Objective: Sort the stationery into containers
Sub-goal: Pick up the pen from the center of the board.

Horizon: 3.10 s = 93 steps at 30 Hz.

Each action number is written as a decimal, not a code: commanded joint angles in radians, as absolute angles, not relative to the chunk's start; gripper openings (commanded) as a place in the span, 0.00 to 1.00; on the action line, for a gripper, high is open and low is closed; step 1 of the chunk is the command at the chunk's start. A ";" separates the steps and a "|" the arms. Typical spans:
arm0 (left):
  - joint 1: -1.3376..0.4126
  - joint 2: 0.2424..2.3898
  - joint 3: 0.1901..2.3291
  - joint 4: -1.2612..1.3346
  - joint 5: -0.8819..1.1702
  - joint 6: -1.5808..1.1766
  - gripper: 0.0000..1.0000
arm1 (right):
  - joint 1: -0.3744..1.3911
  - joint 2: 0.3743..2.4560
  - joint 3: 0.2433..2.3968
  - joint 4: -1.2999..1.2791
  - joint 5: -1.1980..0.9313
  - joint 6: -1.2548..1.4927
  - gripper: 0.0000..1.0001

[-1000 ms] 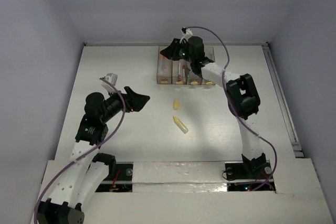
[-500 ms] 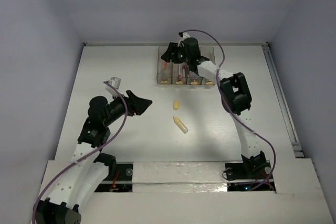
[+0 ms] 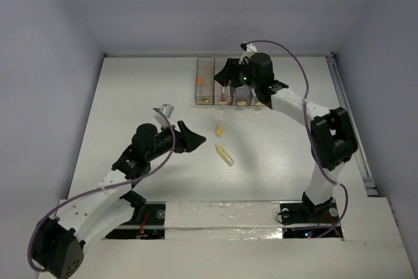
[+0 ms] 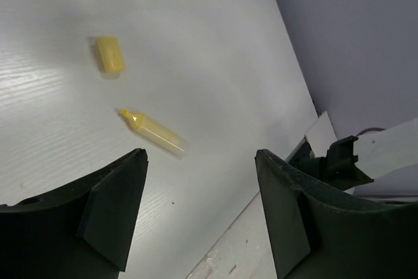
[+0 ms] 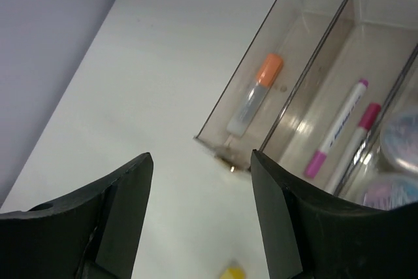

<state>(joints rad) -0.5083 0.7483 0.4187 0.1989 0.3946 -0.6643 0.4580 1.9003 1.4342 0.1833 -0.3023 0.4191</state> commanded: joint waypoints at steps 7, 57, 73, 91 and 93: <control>-0.860 0.992 0.492 0.245 0.017 -0.719 0.53 | 0.459 1.550 1.027 0.152 -0.249 0.382 0.65; -1.052 1.717 0.959 0.023 -0.339 -0.607 0.52 | 0.459 0.982 0.695 0.046 -0.213 0.400 0.60; -1.117 1.664 0.868 -0.040 -0.328 -0.640 0.54 | 0.459 0.977 0.695 0.051 -0.209 0.402 0.60; -1.167 1.851 0.962 -0.153 -0.508 -0.655 0.44 | 0.459 0.904 0.683 0.049 -0.198 0.405 0.60; -1.176 1.859 0.962 -0.158 -0.511 -0.658 0.41 | 0.459 0.897 0.683 0.046 -0.192 0.405 0.60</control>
<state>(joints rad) -1.1656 1.8030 0.9806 -0.0372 -0.5339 -0.6331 0.4580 0.9234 0.6846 0.0010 -0.2127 0.4000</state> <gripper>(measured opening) 0.418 0.602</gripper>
